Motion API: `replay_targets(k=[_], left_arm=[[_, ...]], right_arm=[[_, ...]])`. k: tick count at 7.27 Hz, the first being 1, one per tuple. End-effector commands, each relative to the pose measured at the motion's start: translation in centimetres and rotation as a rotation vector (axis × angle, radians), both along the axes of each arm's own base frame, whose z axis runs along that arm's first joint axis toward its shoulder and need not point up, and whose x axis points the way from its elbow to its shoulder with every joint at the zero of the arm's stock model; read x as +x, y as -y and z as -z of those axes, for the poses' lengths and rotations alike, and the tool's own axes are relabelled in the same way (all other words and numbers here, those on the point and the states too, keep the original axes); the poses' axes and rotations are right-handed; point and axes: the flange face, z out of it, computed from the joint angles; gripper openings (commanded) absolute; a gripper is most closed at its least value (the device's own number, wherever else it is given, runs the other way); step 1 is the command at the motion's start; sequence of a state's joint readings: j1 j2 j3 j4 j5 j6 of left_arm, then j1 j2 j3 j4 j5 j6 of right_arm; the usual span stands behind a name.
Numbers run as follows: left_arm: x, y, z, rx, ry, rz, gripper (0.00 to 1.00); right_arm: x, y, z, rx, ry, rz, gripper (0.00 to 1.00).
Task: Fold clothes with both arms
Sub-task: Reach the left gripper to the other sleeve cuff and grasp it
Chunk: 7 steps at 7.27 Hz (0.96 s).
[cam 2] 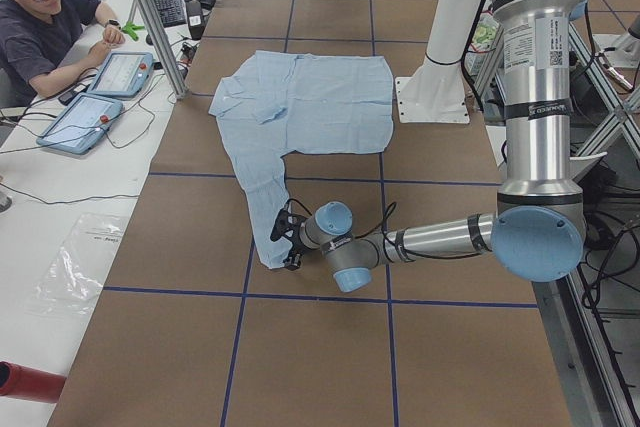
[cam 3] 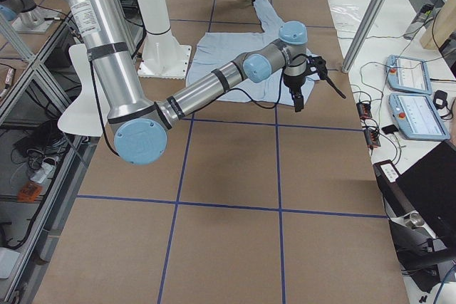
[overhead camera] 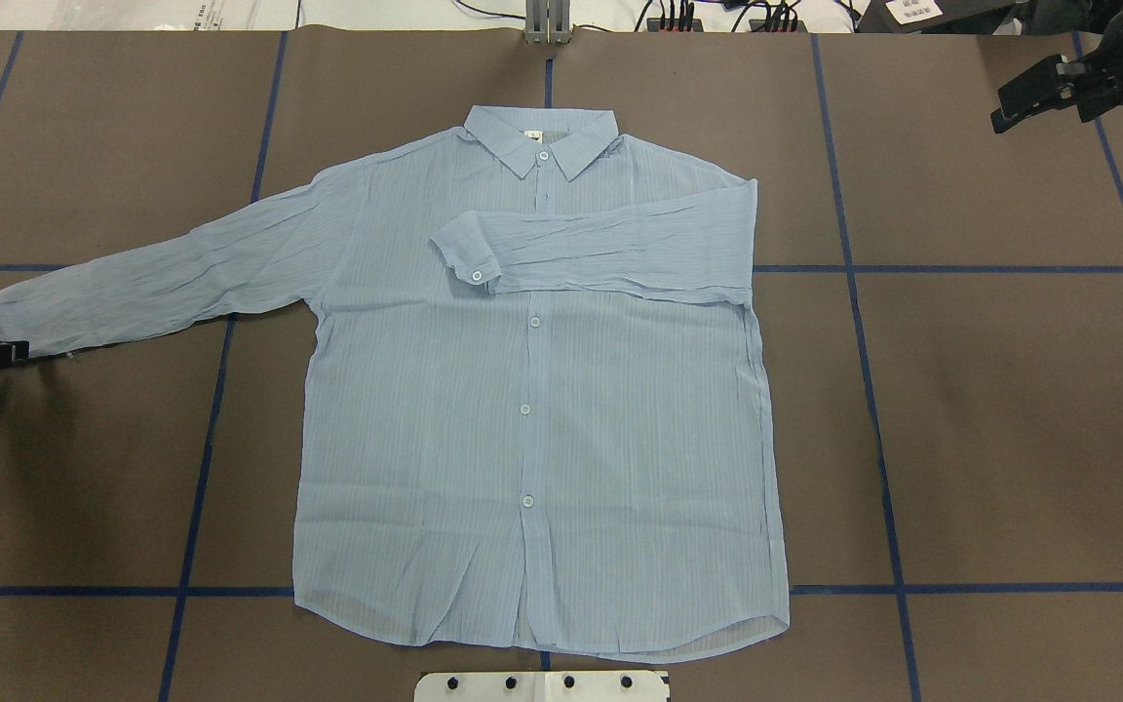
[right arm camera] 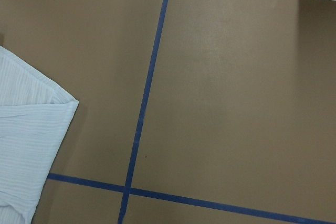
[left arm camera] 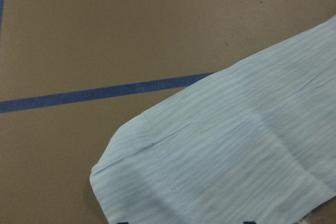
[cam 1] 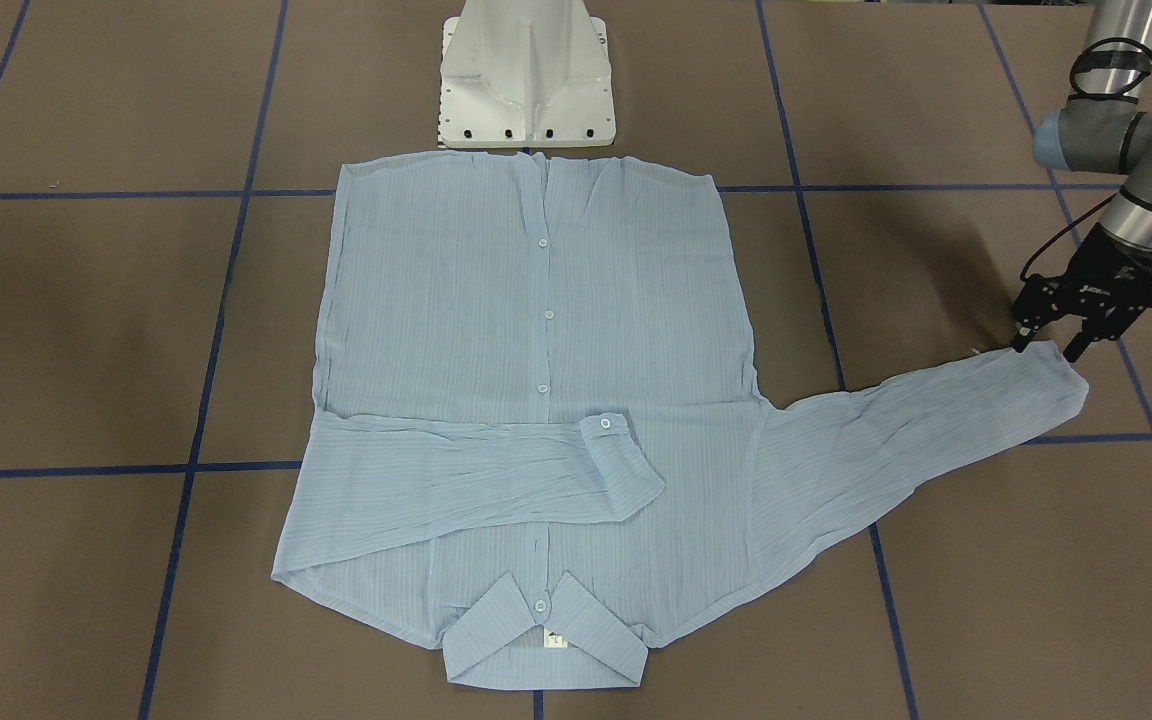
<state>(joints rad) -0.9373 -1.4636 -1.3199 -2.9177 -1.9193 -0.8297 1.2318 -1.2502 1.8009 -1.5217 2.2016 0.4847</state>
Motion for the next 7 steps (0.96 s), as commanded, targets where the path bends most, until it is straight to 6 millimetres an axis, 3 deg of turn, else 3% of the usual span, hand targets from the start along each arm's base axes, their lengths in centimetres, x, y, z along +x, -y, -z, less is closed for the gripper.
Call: replay_targets(k=[1, 2, 3, 4, 5, 7], left_arm=[[0.6, -0.3, -0.1, 0.009, 0.007, -0.002, 0.72], [0.6, -0.5, -0.2, 0.008, 0.007, -0.005, 0.64], [0.4, -0.8, -0.3, 0.013, 0.004, -0.005, 0.48], [0.4, -0.7, -0.2, 0.015, 0.001, -0.004, 0.20], [0.4, -0.7, 0.1, 0.019, -0.004, -0.007, 0.00], [0.8, -0.3, 1.6, 0.039, -0.028, -0.017, 0.00]], right_arm=[[0.0, 0.0, 0.1, 0.000, 0.003, 0.001, 1.00], [0.0, 0.0, 0.0, -0.001, 0.001, 0.000, 1.00], [0.0, 0.0, 0.1, 0.000, 0.003, 0.001, 1.00], [0.0, 0.0, 0.1, 0.000, 0.003, 0.001, 1.00], [0.0, 0.0, 0.1, 0.000, 0.003, 0.001, 1.00], [0.0, 0.0, 0.0, -0.002, 0.002, 0.001, 1.00]])
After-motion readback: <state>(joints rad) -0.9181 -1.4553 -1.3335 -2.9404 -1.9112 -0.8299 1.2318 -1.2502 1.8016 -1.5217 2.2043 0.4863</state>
